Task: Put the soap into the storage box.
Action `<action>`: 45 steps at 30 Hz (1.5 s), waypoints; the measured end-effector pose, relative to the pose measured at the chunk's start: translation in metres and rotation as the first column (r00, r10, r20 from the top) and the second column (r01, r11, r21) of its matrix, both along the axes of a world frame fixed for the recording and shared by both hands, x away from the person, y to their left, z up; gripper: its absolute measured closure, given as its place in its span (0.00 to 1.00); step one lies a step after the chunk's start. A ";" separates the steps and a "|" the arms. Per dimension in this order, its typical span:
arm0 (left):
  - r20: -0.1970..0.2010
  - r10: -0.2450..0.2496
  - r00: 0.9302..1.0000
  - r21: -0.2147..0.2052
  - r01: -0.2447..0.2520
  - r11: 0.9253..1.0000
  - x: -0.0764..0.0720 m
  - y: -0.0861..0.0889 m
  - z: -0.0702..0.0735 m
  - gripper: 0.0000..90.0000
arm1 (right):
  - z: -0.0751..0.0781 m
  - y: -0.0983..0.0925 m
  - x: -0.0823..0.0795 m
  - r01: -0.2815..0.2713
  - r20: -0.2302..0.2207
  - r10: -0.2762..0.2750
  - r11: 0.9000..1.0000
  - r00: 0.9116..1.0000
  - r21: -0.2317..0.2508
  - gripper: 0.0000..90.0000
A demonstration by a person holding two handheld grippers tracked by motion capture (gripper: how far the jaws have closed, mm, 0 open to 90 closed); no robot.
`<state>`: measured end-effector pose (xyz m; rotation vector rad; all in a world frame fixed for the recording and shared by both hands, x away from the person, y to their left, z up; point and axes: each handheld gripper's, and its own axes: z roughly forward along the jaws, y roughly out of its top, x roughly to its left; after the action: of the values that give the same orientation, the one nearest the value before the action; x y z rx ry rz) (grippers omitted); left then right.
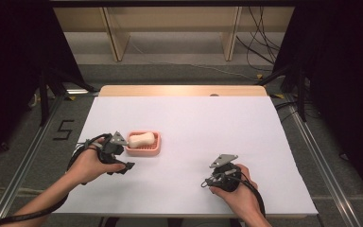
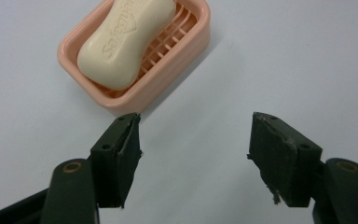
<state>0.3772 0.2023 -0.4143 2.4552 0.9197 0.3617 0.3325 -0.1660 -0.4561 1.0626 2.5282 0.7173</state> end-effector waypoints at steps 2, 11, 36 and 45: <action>0.000 0.004 1.000 0.003 -0.004 1.000 -0.007 0.003 -0.003 0.37 | 0.000 0.000 0.000 0.000 0.000 0.000 1.000 1.000 0.001 0.46; -0.010 0.033 0.999 -0.010 -0.033 0.999 -0.024 0.014 -0.014 0.37 | 0.000 0.000 0.000 0.002 -0.005 -0.002 1.000 1.000 0.003 0.46; -0.047 0.106 0.993 -0.066 -0.109 0.992 -0.056 0.047 -0.066 0.37 | -0.002 0.003 0.000 -0.013 -0.010 0.013 1.000 1.000 0.001 0.46; -0.007 0.137 0.991 -0.128 -0.137 0.982 -0.060 0.052 -0.072 0.38 | -0.002 0.002 0.000 -0.023 -0.007 0.023 1.000 1.000 -0.002 0.46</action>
<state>0.3170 0.2541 -0.4865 2.2814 1.0804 0.3416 0.3325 -0.1639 -0.4578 1.0387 2.5505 0.7183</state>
